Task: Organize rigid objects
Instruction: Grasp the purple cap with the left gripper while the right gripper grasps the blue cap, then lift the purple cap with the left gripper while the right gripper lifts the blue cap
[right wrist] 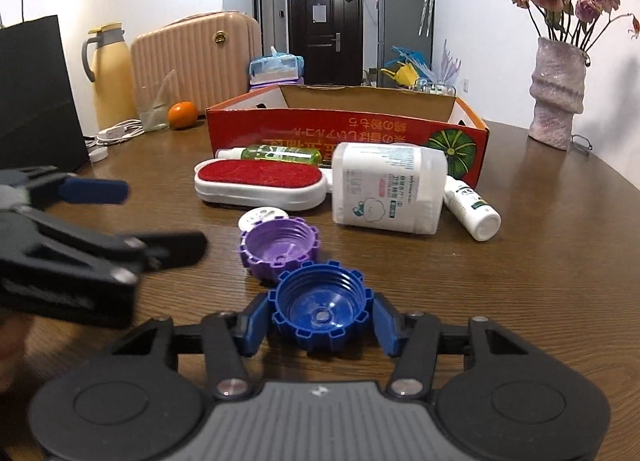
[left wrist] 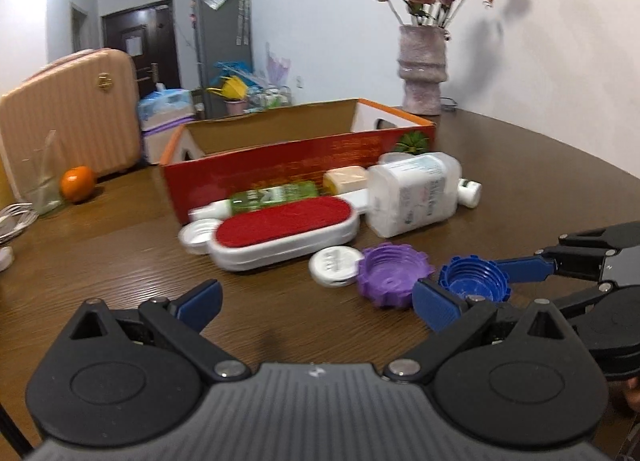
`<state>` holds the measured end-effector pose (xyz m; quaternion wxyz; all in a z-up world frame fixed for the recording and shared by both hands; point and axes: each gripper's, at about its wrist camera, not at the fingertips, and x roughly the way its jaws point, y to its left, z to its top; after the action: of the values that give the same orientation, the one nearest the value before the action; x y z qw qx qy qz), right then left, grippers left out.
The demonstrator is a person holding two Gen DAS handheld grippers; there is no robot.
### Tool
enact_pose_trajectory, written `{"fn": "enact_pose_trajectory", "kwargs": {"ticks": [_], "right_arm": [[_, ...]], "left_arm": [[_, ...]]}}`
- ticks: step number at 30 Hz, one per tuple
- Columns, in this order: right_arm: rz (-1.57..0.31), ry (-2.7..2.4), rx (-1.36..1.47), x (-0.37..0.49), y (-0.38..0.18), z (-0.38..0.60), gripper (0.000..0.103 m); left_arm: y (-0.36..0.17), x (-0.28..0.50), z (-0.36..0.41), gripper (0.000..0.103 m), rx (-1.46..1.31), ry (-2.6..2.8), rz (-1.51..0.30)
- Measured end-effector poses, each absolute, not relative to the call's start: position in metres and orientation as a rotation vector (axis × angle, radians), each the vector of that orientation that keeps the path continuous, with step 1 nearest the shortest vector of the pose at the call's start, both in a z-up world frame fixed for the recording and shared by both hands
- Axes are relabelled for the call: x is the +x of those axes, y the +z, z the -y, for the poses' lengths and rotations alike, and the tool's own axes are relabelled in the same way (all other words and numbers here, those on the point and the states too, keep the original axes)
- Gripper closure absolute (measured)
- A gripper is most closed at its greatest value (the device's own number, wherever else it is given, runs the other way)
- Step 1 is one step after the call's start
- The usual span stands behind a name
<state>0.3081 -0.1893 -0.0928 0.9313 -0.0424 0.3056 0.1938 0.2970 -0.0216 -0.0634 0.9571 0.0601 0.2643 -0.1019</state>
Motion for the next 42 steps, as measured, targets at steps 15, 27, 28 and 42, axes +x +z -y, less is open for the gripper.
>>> {"fn": "enact_pose_trajectory", "kwargs": {"ticks": [15,27,28,42], "right_arm": [[-0.597,0.336,-0.042,0.321,-0.086,0.258,0.05],[-0.534,0.348,-0.05,0.299,-0.068,0.249,0.05],[-0.513,0.351,-0.054,0.292,-0.062,0.247,0.05],[-0.118,0.233,-0.06,0.168,0.004,0.215,0.05]], "left_arm": [[-0.082,0.342,0.066,0.033,0.143,-0.27,-0.633],[-0.049,0.303,0.061,0.047,0.155,-0.186,-0.511],[-0.042,0.294,0.058,0.047,0.154,-0.17,-0.479],[0.036,0.131,0.022,0.047,0.054,0.061,-0.055]]}}
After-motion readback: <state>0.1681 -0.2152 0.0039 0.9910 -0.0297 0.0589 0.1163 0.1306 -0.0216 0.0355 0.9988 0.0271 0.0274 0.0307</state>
